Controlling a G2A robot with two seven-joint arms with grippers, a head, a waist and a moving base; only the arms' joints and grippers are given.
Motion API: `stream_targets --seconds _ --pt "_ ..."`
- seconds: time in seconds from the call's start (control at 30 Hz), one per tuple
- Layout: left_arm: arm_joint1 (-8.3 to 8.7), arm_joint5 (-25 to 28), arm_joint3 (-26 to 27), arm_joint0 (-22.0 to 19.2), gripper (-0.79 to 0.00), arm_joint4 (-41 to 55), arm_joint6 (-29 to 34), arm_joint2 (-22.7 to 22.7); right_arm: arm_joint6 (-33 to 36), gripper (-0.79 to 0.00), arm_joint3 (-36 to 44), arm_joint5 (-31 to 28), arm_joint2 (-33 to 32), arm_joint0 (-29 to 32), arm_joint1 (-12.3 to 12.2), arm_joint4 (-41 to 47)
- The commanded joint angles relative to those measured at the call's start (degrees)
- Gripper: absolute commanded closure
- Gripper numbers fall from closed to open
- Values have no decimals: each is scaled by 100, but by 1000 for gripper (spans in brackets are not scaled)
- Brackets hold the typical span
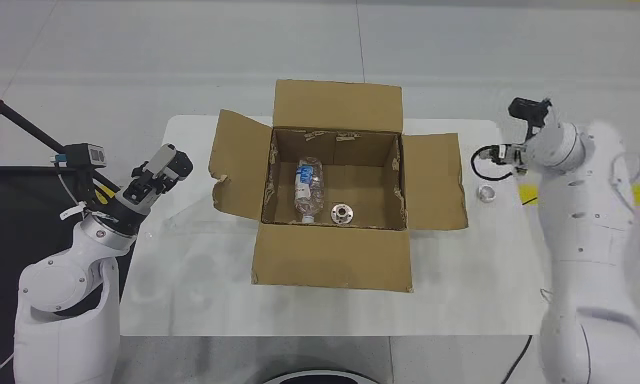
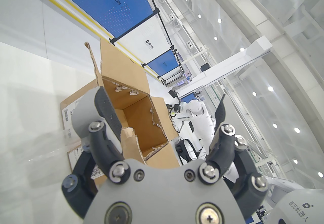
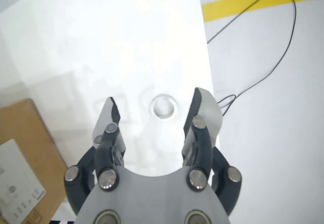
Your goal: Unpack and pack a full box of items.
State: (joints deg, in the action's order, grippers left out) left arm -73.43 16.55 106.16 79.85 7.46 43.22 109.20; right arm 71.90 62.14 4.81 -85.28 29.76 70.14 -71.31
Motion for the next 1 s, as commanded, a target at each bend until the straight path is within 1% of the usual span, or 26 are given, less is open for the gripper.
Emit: stream_targets --seconds 0.0,0.1,0.17,0.27,0.37,0.53,0.6,0.67,0.83,0.97 --pt "0 0 0 0 -785 0 0 0 200 -785 1554 393 1 511 -16 -218" --pt "0 0 0 0 -785 0 0 0 429 -785 3354 726 56 1192 -16 -328" --pt "0 0 0 0 -785 0 0 0 525 -785 4140 770 162 1446 -11 -368" --pt "0 0 0 0 -785 0 0 0 595 -785 4791 735 491 1564 18 -351" --pt "0 0 0 0 -785 0 0 0 611 -785 5052 671 942 1460 67 -273" --pt "0 0 0 0 -785 0 0 0 561 -785 4985 484 1765 1098 187 119" --pt "0 0 0 0 -785 0 0 0 525 -785 4808 414 2112 929 252 370" --pt "0 0 0 0 -785 0 0 0 473 -785 4542 429 2465 742 323 444" --pt "0 0 0 0 -785 0 0 0 330 -785 3559 545 3271 285 546 847" --pt "0 0 0 0 -785 0 0 0 109 -785 2610 627 3731 -85 754 1291"
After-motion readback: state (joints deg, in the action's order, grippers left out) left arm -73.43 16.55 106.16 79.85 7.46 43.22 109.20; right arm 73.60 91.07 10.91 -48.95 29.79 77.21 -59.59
